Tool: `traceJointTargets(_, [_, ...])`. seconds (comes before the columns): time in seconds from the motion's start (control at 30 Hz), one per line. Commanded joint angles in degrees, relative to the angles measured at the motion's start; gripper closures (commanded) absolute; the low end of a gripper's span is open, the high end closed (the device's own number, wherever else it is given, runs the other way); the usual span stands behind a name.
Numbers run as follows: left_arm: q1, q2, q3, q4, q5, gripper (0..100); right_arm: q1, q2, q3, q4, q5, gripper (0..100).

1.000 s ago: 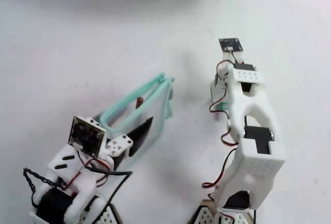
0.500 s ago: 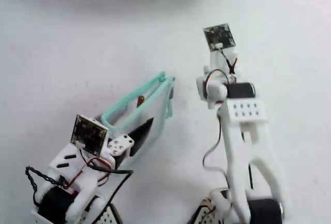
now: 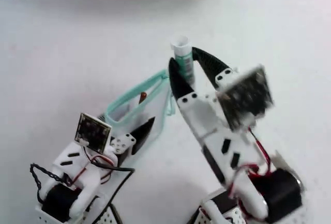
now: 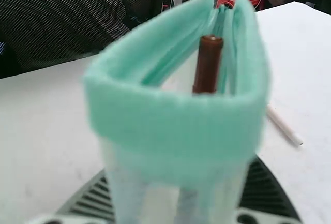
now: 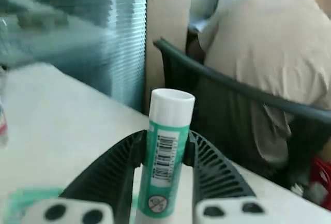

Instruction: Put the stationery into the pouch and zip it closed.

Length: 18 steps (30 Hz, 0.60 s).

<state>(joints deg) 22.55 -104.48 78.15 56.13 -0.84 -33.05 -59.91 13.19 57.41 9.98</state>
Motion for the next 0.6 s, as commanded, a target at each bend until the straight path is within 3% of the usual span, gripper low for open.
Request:
traceJointTargets(0.0, [-0.4,-0.04,-0.44,-1.41,0.18,76,-4.44,1.98,-4.31,-6.9,-4.31,98.1])
traceJointTargets(0.37, [-0.48,-0.04,-0.53,-1.41,0.18,76,-15.96,12.97,-4.4,-9.45,-6.77,98.1])
traceJointTargets(0.57, [-0.48,-0.04,-0.44,-1.41,0.18,76,-17.01,12.79,1.41,-9.27,-6.86,98.1])
